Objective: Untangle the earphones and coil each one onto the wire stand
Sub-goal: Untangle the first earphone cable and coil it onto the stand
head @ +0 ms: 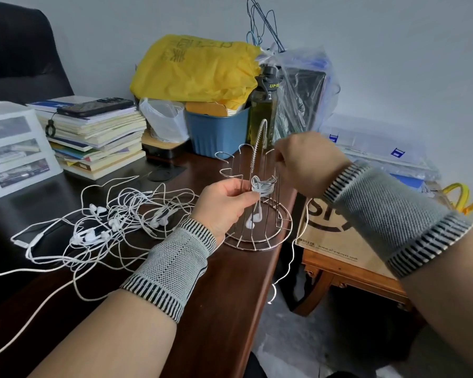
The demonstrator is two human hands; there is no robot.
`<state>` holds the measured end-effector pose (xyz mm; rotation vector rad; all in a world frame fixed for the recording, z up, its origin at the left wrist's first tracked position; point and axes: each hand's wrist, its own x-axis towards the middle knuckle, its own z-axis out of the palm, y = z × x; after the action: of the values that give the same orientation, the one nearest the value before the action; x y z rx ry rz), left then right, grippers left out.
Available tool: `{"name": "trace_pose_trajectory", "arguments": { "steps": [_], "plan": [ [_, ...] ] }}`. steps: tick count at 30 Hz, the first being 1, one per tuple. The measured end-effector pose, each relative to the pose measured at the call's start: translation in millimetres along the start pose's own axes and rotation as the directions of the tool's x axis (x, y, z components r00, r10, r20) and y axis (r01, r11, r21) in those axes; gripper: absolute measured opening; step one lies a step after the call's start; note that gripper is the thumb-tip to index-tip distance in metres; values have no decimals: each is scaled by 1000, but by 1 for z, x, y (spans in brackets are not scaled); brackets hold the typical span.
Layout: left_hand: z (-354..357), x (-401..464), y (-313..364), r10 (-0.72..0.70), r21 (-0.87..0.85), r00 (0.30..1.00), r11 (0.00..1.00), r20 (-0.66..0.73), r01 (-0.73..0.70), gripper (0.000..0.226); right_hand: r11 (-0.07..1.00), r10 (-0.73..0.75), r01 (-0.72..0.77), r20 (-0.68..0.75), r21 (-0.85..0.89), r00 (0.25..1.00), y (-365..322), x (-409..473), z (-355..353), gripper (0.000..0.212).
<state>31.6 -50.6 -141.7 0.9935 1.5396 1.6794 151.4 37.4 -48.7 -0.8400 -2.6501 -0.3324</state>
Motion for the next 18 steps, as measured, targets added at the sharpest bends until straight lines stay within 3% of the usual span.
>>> {"name": "trace_pose_trajectory", "arguments": {
  "steps": [4,8,13,18],
  "plan": [
    [-1,3,-3,2,-22,1000,1000,17,-2,10,996,89,-89,99,-6,991,-8,20,-12,11],
    [0,5,-5,13,-36,1000,999,24,-12,15,972,147,-189,263,142,954,-23,29,-18,20],
    [2,6,-7,26,-46,1000,999,15,-26,11,977,74,-159,468,145,881,-31,21,-22,22],
    [5,4,-8,68,-40,998,997,-11,-68,24,989,35,-99,474,111,880,-34,13,-26,27]
  ]
}}
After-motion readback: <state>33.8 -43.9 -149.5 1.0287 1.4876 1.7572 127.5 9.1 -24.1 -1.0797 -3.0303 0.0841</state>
